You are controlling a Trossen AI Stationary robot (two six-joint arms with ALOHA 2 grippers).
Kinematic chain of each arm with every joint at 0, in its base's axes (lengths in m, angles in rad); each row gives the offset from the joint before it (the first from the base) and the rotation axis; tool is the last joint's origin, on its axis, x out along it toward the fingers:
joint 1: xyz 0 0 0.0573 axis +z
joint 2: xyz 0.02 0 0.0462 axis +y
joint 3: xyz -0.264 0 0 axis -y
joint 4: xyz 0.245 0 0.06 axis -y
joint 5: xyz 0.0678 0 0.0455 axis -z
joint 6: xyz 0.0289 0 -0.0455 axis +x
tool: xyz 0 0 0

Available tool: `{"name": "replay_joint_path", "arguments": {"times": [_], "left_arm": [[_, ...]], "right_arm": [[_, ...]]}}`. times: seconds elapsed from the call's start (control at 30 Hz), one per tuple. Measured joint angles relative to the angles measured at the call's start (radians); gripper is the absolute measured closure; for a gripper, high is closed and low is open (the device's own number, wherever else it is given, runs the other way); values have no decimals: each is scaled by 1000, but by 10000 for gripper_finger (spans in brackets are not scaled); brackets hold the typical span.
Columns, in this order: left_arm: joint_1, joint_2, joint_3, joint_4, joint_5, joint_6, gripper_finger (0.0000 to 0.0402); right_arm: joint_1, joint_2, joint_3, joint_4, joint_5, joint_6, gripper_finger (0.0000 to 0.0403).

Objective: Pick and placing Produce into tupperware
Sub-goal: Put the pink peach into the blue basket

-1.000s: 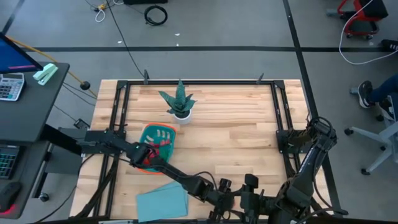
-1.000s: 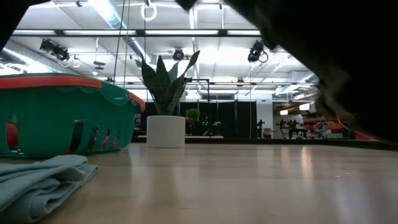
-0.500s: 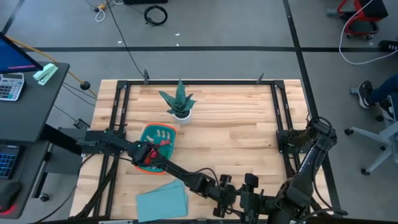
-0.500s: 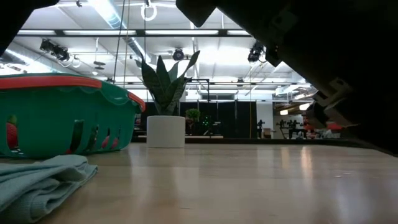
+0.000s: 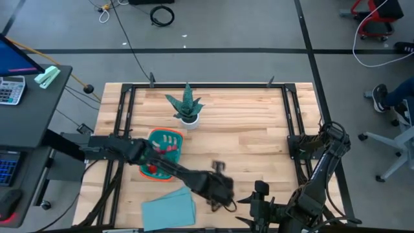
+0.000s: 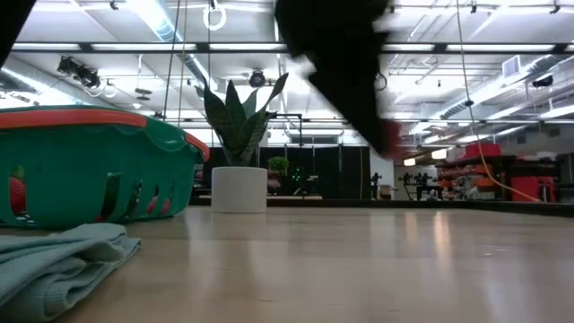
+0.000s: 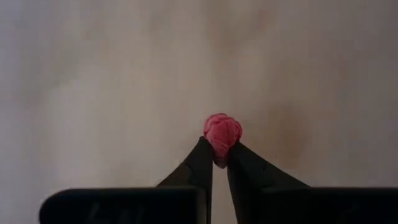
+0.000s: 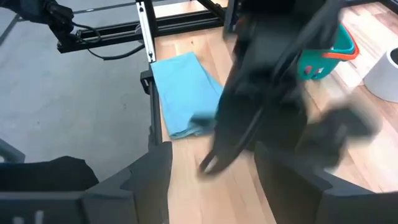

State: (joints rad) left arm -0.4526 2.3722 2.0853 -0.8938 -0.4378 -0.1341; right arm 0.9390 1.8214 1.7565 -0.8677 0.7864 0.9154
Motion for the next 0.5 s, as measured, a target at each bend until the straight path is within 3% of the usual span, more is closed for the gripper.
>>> {"name": "replay_joint_path", "arguments": {"times": [0.1,0.27,0.5], "left_arm": [[2,-80,0,-264,-101,11,374],[25,-243,0,-647,-137,-126,374],[56,-581,-116,-663,-107,-266,368]], "right_arm": [[0,0,0,0,-6,1,165],[3,0,0,0,-8,32,165],[27,0,-2,3,2,98,165]]}}
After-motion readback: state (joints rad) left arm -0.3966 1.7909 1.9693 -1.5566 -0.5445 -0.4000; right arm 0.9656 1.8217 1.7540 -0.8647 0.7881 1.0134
